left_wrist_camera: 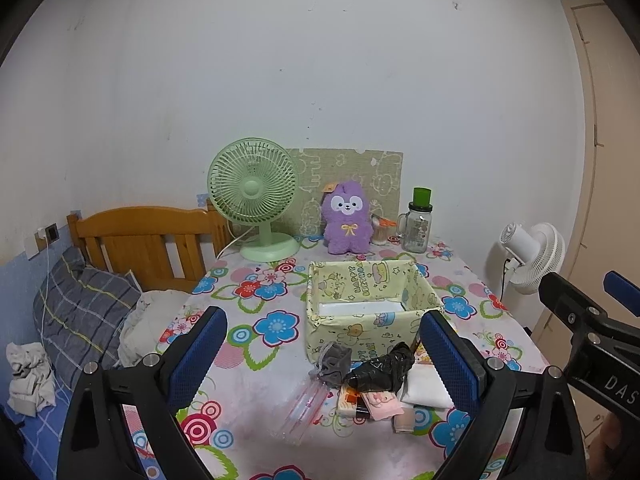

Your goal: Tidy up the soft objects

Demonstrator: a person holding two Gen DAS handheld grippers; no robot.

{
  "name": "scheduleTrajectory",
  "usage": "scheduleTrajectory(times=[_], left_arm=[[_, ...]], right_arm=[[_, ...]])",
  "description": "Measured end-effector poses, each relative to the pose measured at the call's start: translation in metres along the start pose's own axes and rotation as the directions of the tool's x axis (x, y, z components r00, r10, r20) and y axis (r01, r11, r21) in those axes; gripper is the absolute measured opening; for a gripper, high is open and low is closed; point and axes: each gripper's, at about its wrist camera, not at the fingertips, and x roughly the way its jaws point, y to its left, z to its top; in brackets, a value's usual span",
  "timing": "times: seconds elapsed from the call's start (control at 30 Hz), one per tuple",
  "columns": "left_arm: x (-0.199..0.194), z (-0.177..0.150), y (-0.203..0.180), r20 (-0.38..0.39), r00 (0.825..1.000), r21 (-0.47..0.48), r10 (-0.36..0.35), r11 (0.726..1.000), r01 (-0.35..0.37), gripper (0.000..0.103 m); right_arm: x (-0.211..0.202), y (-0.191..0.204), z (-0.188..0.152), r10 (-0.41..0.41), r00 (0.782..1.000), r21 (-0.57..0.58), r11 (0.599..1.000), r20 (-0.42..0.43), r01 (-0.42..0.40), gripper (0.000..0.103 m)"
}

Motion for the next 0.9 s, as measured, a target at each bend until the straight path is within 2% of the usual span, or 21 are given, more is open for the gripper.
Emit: scheduleTrajectory(times=[0.9], left_arm=[[0.0045,-0.0015,-0.0051,0.004,1.000,0.030,-0.011,0.999,0.011,0.098]], right_arm=[[-0.0003,-0.0027,0.0022,0.001,1.000,0.004,1.000,-0.007,-0.001,0.103]])
